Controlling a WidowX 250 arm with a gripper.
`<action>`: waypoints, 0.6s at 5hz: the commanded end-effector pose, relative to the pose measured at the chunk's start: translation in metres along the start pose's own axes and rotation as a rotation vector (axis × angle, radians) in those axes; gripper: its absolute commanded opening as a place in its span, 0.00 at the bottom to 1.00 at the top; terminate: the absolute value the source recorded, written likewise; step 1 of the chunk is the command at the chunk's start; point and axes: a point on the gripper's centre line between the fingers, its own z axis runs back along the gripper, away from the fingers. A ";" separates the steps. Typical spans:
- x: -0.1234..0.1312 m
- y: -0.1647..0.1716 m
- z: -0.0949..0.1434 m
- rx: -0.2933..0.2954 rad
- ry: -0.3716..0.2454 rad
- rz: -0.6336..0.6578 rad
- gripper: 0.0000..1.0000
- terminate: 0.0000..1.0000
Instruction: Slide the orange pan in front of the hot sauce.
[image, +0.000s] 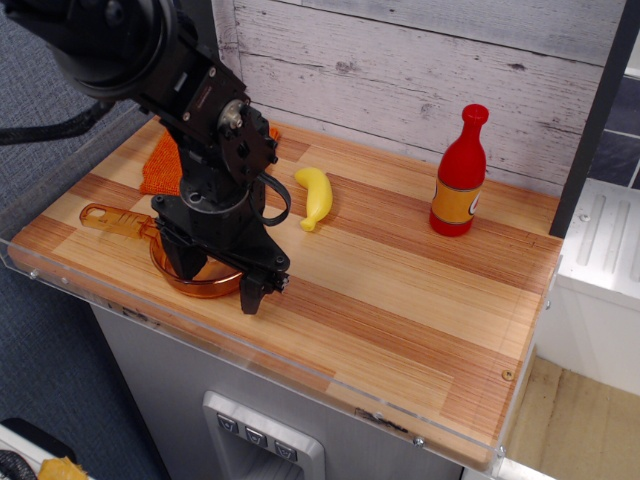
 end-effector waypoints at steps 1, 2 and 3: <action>0.005 0.004 -0.004 -0.028 -0.014 0.011 1.00 0.00; 0.006 0.004 -0.006 -0.035 -0.005 0.007 0.00 0.00; 0.006 0.005 -0.005 -0.044 -0.008 0.020 0.00 0.00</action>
